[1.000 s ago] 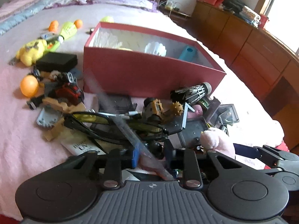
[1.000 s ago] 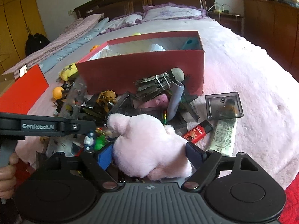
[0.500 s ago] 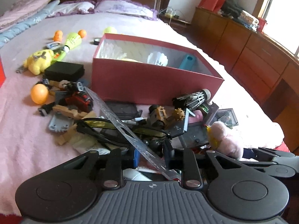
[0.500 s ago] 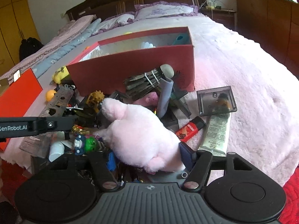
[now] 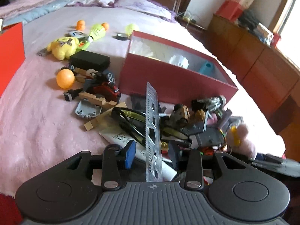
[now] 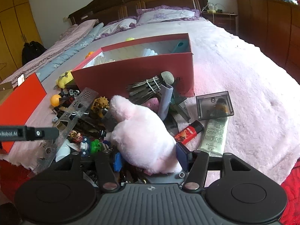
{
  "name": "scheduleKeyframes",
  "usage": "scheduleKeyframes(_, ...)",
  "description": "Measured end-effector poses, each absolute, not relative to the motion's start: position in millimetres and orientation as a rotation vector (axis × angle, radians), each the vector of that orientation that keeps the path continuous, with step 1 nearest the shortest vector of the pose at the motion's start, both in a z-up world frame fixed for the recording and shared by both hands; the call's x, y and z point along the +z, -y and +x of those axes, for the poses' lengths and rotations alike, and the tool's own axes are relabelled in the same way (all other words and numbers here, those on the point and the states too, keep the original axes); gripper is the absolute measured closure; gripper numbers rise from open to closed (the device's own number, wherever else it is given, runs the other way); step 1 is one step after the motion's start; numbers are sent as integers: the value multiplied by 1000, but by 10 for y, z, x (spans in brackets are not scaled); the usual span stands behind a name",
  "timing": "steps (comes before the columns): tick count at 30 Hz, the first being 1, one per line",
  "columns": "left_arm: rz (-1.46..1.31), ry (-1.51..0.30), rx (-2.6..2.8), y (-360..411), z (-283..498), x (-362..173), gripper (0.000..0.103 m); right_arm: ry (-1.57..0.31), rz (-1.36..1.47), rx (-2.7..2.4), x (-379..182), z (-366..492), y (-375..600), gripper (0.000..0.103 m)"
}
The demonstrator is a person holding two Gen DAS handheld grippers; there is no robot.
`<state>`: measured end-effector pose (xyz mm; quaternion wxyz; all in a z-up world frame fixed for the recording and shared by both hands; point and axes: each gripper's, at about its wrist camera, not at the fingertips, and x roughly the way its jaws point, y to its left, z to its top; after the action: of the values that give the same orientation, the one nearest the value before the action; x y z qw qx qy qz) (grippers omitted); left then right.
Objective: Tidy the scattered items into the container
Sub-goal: 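Grasp the clear plastic ruler with the left tool while the right tool grasps the pink plush toy, then lift the ruler with the left tool while the right tool lifts the pink plush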
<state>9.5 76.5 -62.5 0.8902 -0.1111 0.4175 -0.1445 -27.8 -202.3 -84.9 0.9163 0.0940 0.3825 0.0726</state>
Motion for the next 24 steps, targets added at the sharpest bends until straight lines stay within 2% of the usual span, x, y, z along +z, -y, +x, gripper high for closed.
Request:
scheduleKeyframes(4,-244,-913,-323,-710,278,-709,64,-797,193,149,-871,-276,2009,41)
scheduleKeyframes(7,-216,-940,-333,-597,348,-781,71,-810,198,150,-900,-263,2008,40)
scheduleKeyframes(9,-168,-915,-330,-524,309,-766,72,-815,204,153,-917,-246,2009,39)
scheduleKeyframes(11,-125,-886,-337,-477,243,-717,92,-820,207,153,-928,-224,2013,39)
scheduleKeyframes(17,-143,-886,-335,-517,186,-663,92,-840,240,151,-971,-183,2036,34)
scheduleKeyframes(24,-136,-930,-326,-509,270,-780,92,-845,228,146,-958,-168,2012,35)
